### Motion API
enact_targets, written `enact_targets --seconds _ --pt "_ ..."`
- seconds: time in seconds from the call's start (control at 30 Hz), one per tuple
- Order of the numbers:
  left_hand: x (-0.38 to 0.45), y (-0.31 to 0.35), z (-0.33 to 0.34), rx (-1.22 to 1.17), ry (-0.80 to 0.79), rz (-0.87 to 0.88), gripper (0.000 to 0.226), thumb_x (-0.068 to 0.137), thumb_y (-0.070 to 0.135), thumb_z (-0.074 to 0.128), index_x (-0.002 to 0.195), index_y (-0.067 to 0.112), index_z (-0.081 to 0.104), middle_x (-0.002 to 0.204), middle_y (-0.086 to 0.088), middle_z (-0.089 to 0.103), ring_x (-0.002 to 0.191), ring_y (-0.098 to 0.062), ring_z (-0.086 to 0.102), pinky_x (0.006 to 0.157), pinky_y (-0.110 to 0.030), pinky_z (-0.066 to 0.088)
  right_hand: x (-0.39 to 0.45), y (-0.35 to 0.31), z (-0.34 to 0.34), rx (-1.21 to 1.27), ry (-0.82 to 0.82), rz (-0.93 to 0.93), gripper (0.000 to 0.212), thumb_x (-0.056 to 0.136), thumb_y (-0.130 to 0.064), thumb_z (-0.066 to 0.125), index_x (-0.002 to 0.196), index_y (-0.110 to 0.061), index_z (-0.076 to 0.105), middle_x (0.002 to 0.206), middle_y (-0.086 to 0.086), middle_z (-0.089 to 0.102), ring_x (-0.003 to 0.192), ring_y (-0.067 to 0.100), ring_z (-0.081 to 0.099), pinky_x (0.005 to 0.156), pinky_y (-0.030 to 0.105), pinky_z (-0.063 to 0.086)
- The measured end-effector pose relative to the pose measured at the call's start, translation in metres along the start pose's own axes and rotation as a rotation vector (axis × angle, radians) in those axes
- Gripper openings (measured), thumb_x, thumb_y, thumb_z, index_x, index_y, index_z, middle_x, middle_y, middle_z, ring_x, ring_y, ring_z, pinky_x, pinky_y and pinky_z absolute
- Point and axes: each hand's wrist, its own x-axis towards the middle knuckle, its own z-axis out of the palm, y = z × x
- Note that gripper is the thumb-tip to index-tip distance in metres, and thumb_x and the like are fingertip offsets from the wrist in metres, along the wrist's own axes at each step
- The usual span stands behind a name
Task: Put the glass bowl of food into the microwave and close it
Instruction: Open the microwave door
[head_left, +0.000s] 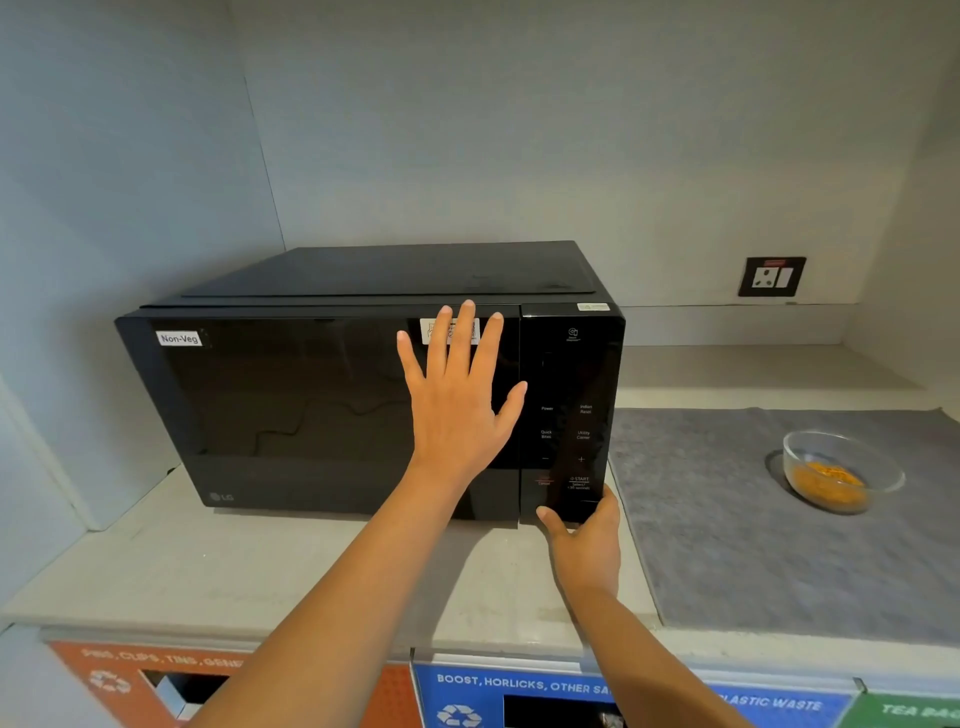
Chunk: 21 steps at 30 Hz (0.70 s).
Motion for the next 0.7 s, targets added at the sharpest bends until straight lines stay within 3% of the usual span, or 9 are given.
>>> enact_targets --seconds 0.43,0.57,0.7 --pt "0.000 0.009 0.000 0.049 0.041 -0.066 0.074 0.077 0.061 0.054 0.137 0.021 0.041 0.145 -0.013 0.043 0.135 -0.035 0.035 0.104 -0.065 0.007 0.000 -0.001 0.004 -0.061 0.043 0.010 0.068 0.076 -0.039 0.071 0.131 -0.025 0.033 0.130 0.003 0.056 0.112 0.028 0.061 0.090 0.040 0.051" --pt "0.003 0.013 -0.008 0.020 0.126 -0.053 0.066 0.077 0.057 0.055 0.132 0.024 0.044 0.143 -0.010 0.045 0.135 -0.033 0.036 0.105 -0.063 0.006 0.000 -0.001 0.004 -0.079 0.054 0.001 0.068 0.075 -0.042 0.071 0.129 -0.024 0.033 0.129 0.004 0.057 0.111 0.028 0.062 0.089 0.039 0.052" --pt "0.002 0.015 -0.017 0.022 0.103 -0.059 0.060 0.074 0.047 0.062 0.126 0.020 0.052 0.137 -0.011 0.052 0.131 -0.032 0.043 0.103 -0.064 0.005 0.001 0.000 0.002 -0.038 0.038 -0.016 0.070 0.074 -0.040 0.073 0.129 -0.027 0.033 0.130 0.003 0.055 0.113 0.028 0.061 0.091 0.040 0.051"
